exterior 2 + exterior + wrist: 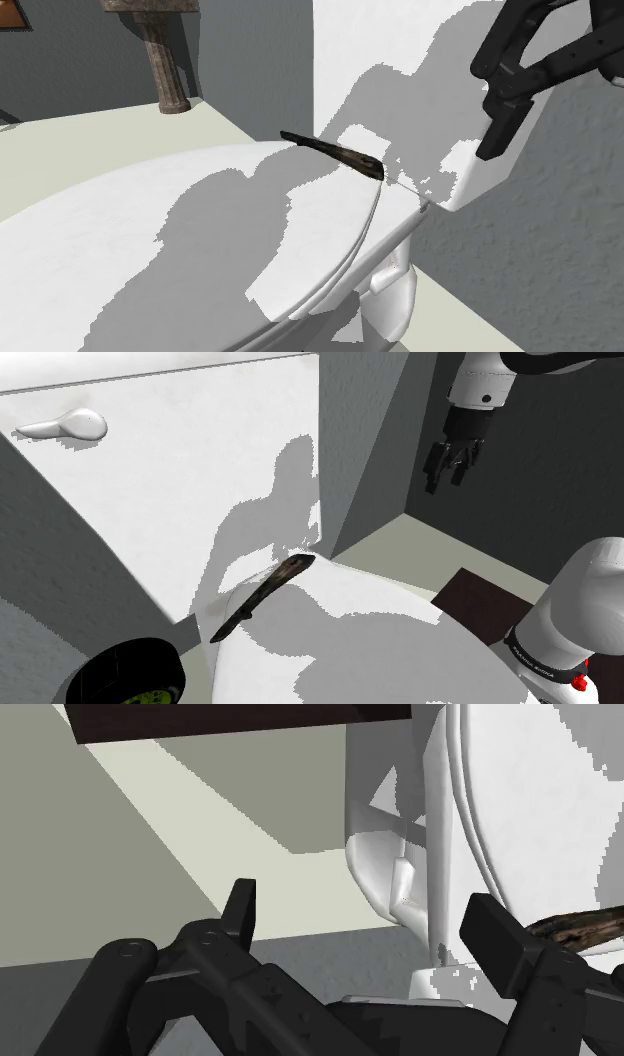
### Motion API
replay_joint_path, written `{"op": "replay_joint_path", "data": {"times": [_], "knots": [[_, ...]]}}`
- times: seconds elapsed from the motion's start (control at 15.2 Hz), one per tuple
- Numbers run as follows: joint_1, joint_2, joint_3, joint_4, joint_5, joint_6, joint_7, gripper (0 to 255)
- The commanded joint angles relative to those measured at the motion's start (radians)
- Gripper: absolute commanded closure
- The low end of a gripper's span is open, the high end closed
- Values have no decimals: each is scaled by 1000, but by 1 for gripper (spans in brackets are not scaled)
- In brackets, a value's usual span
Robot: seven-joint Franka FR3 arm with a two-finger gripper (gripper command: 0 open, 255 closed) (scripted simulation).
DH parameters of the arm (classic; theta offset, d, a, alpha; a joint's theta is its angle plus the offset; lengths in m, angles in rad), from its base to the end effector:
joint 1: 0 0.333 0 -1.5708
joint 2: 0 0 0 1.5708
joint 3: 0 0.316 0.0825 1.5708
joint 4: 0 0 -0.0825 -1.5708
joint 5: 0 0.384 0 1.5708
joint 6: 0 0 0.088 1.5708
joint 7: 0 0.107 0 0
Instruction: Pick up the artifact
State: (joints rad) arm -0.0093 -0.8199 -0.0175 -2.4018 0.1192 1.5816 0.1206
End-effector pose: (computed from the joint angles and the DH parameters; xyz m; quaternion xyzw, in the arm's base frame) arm 0.2983 0.0031 0.5810 -0.9953 0.0714 0.0035 0.0659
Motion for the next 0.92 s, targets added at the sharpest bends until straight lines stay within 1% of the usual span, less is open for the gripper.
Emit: {"op": "replay_joint_path", "data": {"times": [0.0,0.4,0.59,0.86], "knots": [[0,0,0,0,0,0,0,0],[-7,-35,191,-59,121,60,307,0],[-13,-17,290,-59,180,100,460,0],[-33,41,426,-31,243,160,663,0]]}}
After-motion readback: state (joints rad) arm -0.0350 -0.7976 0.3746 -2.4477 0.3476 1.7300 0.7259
